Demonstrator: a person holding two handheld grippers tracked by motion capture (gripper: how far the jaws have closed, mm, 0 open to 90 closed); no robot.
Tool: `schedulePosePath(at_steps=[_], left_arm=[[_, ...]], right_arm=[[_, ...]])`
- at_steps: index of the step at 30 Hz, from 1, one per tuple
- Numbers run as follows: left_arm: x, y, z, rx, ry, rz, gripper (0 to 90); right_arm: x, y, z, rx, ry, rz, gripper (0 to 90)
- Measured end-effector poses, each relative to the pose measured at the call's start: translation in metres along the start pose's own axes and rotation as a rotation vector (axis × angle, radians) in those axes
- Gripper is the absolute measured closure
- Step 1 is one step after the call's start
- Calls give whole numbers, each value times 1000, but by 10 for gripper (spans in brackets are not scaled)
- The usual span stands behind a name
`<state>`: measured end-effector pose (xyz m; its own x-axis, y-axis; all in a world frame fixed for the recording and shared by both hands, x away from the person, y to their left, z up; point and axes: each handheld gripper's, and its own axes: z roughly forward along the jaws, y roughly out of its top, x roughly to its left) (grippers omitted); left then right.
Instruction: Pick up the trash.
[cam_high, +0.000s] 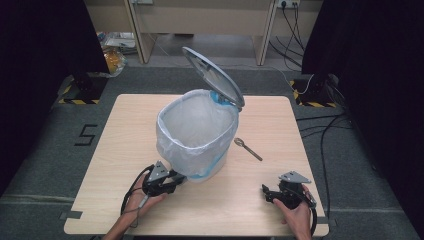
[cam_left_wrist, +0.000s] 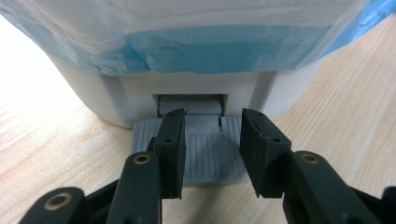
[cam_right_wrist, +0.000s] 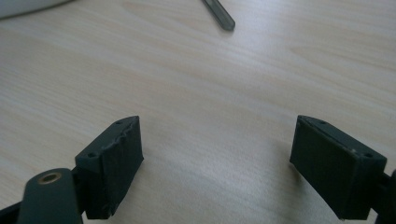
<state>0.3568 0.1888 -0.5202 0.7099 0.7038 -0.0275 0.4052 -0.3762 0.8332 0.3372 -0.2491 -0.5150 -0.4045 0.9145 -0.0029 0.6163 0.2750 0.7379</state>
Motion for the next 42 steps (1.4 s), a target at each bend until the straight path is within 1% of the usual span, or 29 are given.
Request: schedulePosePath(at_steps=[3, 4, 5, 6, 9, 11, 15, 16, 17, 19, 20, 22, 24, 26, 27, 28, 29, 30, 31, 32, 33, 34, 35, 36, 38, 39, 40, 41, 42], left_arm=[[0, 0, 0, 0, 0, 0, 604], [0, 0, 0, -1, 0, 0, 604], [0, 0, 0, -1, 0, 0, 604], [0, 0, 0, -1, 2, 1, 604], [0, 0, 0, 0, 1, 0, 604], [0, 0, 0, 0, 1, 0, 604], [0, 0, 0, 1, 0, 1, 604], [0, 0, 0, 0, 0, 1, 604], [0, 0, 0, 0, 1, 1, 603], [0, 0, 0, 1, 0, 1, 604], [0, 0, 0, -1, 1, 2, 603], [0, 0, 0, 0, 1, 1, 604], [0, 0, 0, -1, 1, 2, 604], [0, 0, 0, -1, 1, 1, 604], [0, 0, 0, -1, 1, 1, 604], [0, 0, 0, 0, 0, 3, 604], [0, 0, 0, 0, 0, 3, 604], [0, 0, 0, 0, -1, 3, 604], [0, 0, 0, 0, -1, 3, 604], [0, 0, 0, 0, -1, 3, 604], [0, 0, 0, 1, -1, 3, 604], [0, 0, 0, 0, -1, 2, 604], [0, 0, 0, 0, -1, 2, 604], [0, 0, 0, 0, -1, 3, 603], [0, 0, 0, 0, -1, 4, 603], [0, 0, 0, 0, -1, 4, 604], [0, 0, 0, 0, -1, 4, 604], [0, 0, 0, 0, -1, 4, 603], [0, 0, 0, 0, -2, 4, 603]], right_arm=[[0, 4, -2, -33, -2, -2, 189], [0, 7, -2, -45, 12, 1, 194], [0, 7, -2, -45, 12, 1, 194], [-1, 11, -2, -60, 20, -3, 196], [0, 15, 0, -68, 21, -7, 200], [0, 21, 2, -83, 29, -9, 207], [0, 28, 5, -87, 27, -18, 208], [-1, 30, 6, -96, 28, -22, 217], [-2, 36, 8, -107, 41, -26, 250], [-3, 40, 9, -108, 44, -35, 267], [-3, 49, 13, -118, 57, -49, 303], [-2, 53, 14, -122, 63, -55, 321], [-1, 67, 21, -140, 80, -80, 356], [-1, 75, 27, -146, 94, -74, 397], [-1, 75, 27, -146, 94, -74, 397], [0, 82, 34, -146, 100, -79, 420], [0, 82, 34, -146, 100, -79, 420], [0, 88, 42, -145, 102, -80, 453], [0, 88, 42, -145, 102, -80, 453], [0, 89, 45, -156, 105, -78, 474], [0, 93, 55, -141, 116, -76, 497], [0, 94, 58, -128, 103, -90, 512], [0, 94, 58, -128, 103, -90, 512], [1, 97, 66, -118, 96, -98, 544], [0, 99, 75, -123, 109, -74, 578], [0, 99, 75, -123, 109, -74, 578], [-1, 98, 83, -104, 117, -52, 605], [-3, 96, 87, -95, 116, -50, 614], [-3, 96, 90, -79, 104, -62, 615]])
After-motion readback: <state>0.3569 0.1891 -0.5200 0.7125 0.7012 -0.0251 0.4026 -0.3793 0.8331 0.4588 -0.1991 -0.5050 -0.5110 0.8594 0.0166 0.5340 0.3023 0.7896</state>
